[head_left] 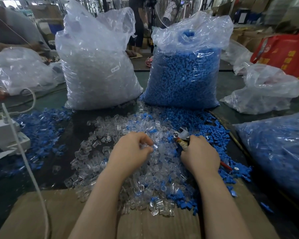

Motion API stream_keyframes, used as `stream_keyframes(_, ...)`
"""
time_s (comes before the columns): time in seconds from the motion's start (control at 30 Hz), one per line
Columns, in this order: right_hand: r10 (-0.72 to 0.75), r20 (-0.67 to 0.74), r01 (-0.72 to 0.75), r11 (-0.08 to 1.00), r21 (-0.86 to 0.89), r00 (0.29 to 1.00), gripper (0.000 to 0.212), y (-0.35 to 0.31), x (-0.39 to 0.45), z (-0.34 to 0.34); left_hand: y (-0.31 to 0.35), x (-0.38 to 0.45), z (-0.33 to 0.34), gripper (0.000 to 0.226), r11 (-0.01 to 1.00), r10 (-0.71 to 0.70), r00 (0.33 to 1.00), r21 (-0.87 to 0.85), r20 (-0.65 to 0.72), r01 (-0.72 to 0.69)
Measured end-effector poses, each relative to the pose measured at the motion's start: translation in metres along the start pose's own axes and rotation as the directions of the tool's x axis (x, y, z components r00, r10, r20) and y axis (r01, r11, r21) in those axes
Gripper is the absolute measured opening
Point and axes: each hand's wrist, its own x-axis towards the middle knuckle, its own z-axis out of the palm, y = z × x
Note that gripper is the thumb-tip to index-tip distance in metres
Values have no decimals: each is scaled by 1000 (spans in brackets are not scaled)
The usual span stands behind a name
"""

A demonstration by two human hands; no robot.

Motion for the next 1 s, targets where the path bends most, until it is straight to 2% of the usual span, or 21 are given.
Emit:
stream_keyframes(0.17, -1, -7, 1, 1000, 1, 1000, 17, -1, 1, 1, 2, 1, -1, 9, 1000, 5, 998, -16, -56, -6)
stream_keyframes(0.33, 8, -53, -6, 999, 37, 999, 15, -2, 2, 2, -1, 2, -2, 12, 998, -24, 999, -50, -43, 22)
stream_keyframes(0.53, 24, -172, 11, 979, 203, 985, 18, -2, 6, 2, 3, 1, -3, 22, 977, -33, 984, -211, -177, -6)
stream_keyframes(0.67, -27, -188, 93, 929, 357, 982, 21, -2, 9, 2, 10, 1, -2, 21, 927, -52, 980, -375, -192, -24)
stream_keyframes(0.77, -72, -180, 160, 825, 542, 981, 14, -4, 8, 1, 17, 0, -2, 14, 829, -69, 988, -559, -140, -21)
stream_keyframes(0.83, -93, -176, 192, 677, 710, 980, 6, -5, 5, -3, 21, 0, -2, 15, 762, -71, 994, -647, -89, -4)
stream_keyframes(0.87, -115, -177, 211, 592, 778, 977, 10, -6, 3, -5, 22, 0, -2, 16, 740, -63, 996, -673, -65, 3)
stream_keyframes(0.93, -182, -190, 254, 451, 856, 965, 17, -8, -1, -10, 25, -1, -1, 20, 705, -46, 999, -709, -18, 20)
stream_keyframes(1.0, -243, -204, 285, 375, 882, 949, 16, -12, -4, -12, 28, -3, 0, 29, 659, -30, 999, -751, 13, 29)
